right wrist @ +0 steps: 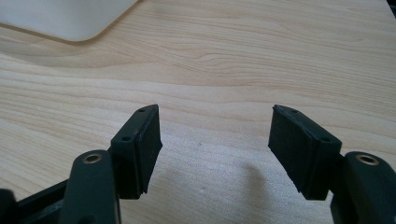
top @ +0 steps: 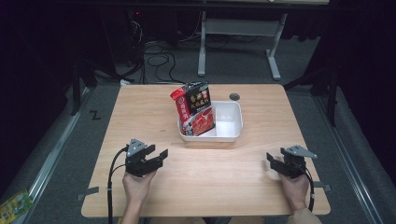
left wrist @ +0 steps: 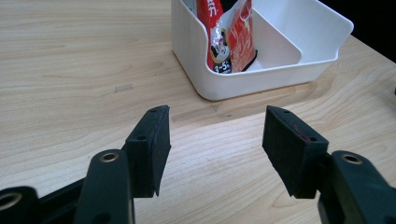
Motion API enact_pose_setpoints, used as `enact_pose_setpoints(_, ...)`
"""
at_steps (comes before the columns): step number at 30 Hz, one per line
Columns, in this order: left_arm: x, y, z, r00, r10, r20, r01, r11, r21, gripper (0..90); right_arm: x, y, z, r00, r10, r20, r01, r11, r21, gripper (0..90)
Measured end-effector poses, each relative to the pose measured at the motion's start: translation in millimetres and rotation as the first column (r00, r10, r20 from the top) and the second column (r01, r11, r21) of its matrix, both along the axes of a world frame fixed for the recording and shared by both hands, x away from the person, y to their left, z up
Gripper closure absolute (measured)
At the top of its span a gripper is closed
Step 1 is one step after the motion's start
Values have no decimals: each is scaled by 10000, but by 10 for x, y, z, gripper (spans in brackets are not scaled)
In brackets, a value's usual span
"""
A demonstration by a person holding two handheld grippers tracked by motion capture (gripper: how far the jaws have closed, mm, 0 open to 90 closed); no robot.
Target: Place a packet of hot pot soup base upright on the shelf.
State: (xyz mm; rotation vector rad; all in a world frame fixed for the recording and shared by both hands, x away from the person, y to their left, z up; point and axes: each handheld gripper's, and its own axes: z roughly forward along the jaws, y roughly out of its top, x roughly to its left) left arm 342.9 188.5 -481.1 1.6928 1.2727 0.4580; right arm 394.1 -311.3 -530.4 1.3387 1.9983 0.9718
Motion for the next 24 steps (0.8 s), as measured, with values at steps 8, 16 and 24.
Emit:
enact_pose_setpoints(8,10,-18,-75,9999,7,-149,-6,9999,105,420,-5,-3,0,10000,-74,12,74,9999,100,344)
enact_pose_setpoints(16,24,-10,-155,9994,172,-316,-168,9998,119,417,-5,-4,0,10000,-16,25,16,10000,71,343)
enact_pose_setpoints(24,48,-39,-255,9984,378,-431,-368,9990,246,409,-6,-7,1,10000,50,48,-50,9999,96,343)
